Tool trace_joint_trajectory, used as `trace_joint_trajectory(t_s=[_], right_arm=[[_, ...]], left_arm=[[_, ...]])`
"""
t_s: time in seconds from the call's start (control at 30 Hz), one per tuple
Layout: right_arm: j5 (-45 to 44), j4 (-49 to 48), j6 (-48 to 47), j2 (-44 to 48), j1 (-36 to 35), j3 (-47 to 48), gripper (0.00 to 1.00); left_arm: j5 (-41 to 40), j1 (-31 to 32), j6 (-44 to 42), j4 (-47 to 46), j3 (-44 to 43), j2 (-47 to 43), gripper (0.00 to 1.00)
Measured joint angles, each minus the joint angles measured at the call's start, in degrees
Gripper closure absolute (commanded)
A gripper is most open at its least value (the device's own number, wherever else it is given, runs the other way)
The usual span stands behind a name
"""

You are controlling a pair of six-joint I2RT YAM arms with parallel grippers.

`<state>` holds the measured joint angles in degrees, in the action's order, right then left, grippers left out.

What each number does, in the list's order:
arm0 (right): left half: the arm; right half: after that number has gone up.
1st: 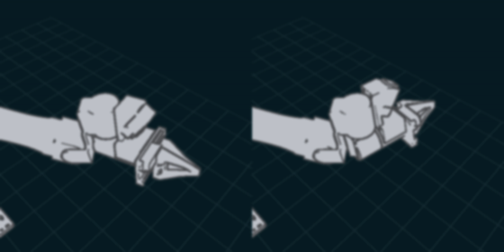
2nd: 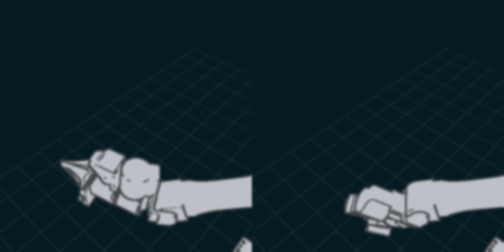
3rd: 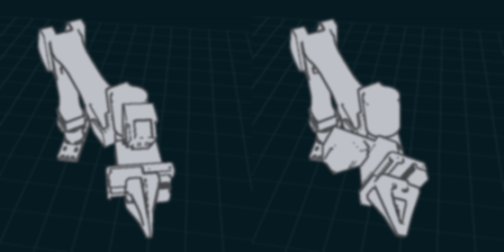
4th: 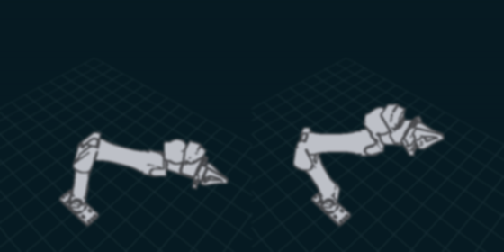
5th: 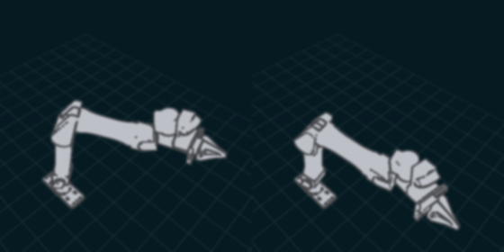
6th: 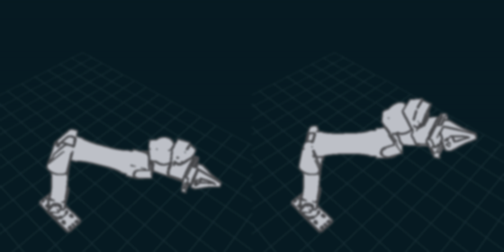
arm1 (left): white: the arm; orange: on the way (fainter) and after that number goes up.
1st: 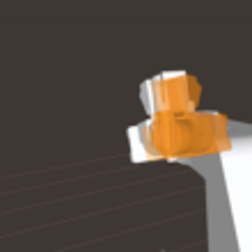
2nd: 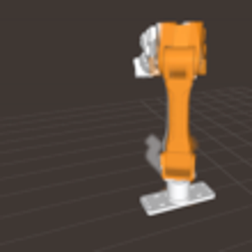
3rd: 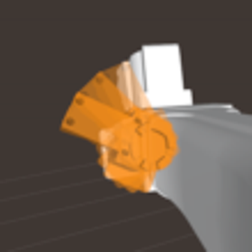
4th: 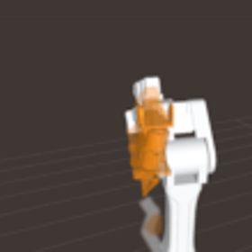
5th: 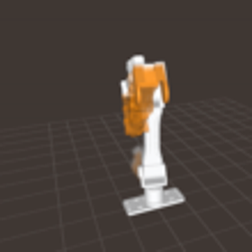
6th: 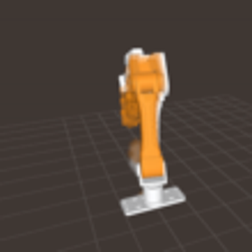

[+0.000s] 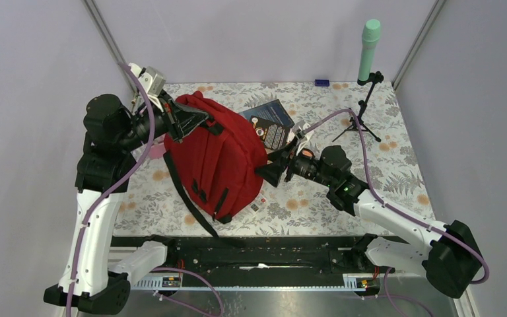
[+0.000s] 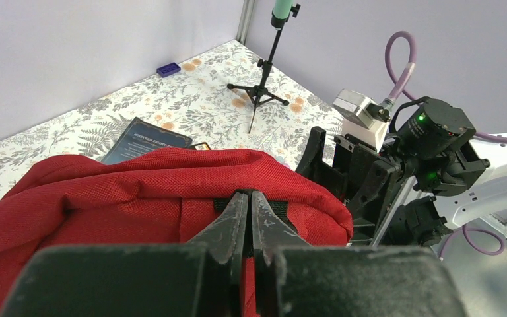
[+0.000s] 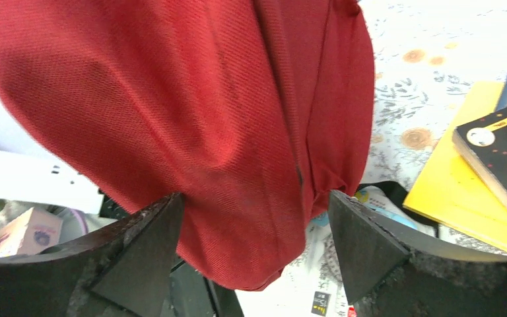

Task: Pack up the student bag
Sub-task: Place the student bag at the center of the board.

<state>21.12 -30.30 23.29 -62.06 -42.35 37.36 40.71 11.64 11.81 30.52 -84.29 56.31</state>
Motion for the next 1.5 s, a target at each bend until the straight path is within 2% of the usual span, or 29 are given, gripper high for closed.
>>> trace_joint_trajectory(t_s=[0.1, 0.17, 0.27, 0.3, 0.37, 0.5, 0.77, 1.03, 1.23, 1.43, 1.5], right_arm=[[2.4, -0.4, 0.9, 0.0, 0.0, 0.0, 0.20], [2.9, -0.9, 1.1, 0.0, -0.1, 0.0, 0.27], [4.1, -1.4, 0.8, -0.2, -0.1, 0.5, 0.62], [4.5, -0.9, 0.7, -0.7, -0.1, 1.3, 0.71], [5.1, 0.6, -0.1, -1.6, -0.2, 3.5, 0.83], [3.8, 4.9, -2.7, -0.9, -0.3, 6.8, 1.00], [-5.4, 25.7, -14.8, 9.2, -0.4, 17.7, 1.00], [-17.9, 39.0, -29.8, 14.6, -0.5, 24.8, 1.00], [-21.7, 45.2, -35.6, 15.3, -0.5, 24.1, 1.00], [-20.0, 42.6, -33.9, 14.8, -0.8, 19.4, 1.00], [-18.1, 40.6, -31.8, 14.5, -1.2, 16.9, 0.95]], left_arm=[[0.4, 0.0, -0.1, -0.2, 0.4, 0.0, 1.00], [0.8, 0.0, -0.3, -0.2, 0.4, 0.0, 1.00], [1.9, 0.0, -0.3, -0.3, 0.4, 0.0, 1.00], [2.4, 0.0, -0.2, -0.6, 0.5, 0.0, 1.00], [3.0, 0.0, -0.2, -1.2, 0.4, 0.0, 1.00], [3.0, 0.0, -0.4, -2.0, 0.4, 0.0, 1.00], [-0.3, 0.0, -2.2, -2.6, 0.1, 0.1, 1.00], [-1.9, 3.1, -3.3, -8.9, 4.8, 4.8, 1.00], [-5.2, 5.7, -4.7, -10.4, 11.7, 8.3, 1.00], [-10.9, 6.2, -5.8, -8.8, 16.7, 6.6, 1.00], [-13.8, 6.2, -6.0, -6.8, 17.9, 5.5, 0.98]])
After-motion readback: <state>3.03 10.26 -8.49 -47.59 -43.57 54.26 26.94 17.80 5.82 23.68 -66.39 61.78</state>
